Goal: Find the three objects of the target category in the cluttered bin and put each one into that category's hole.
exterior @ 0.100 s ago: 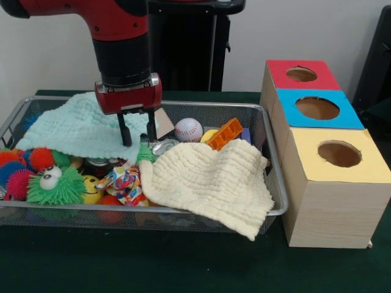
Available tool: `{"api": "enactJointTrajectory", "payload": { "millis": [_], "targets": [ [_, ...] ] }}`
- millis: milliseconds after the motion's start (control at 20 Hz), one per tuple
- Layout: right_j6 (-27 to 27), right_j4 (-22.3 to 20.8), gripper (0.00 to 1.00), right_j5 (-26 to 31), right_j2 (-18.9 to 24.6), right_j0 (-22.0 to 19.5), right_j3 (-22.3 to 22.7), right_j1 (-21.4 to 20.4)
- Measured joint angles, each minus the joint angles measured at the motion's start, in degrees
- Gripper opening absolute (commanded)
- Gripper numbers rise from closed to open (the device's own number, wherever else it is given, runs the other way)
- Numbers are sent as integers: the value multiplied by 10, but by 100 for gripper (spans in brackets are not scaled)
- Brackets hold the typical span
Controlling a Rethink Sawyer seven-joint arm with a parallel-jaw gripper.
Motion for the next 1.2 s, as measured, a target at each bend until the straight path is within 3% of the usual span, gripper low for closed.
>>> {"api": "enactJointTrajectory", "payload": {
  "millis": [700, 1200],
  "targets": [
    [0, -16, 0, 0, -14, 49, 0, -17],
    [0, -32, 0, 0, -20, 62, -7, -18]
  ]
}}
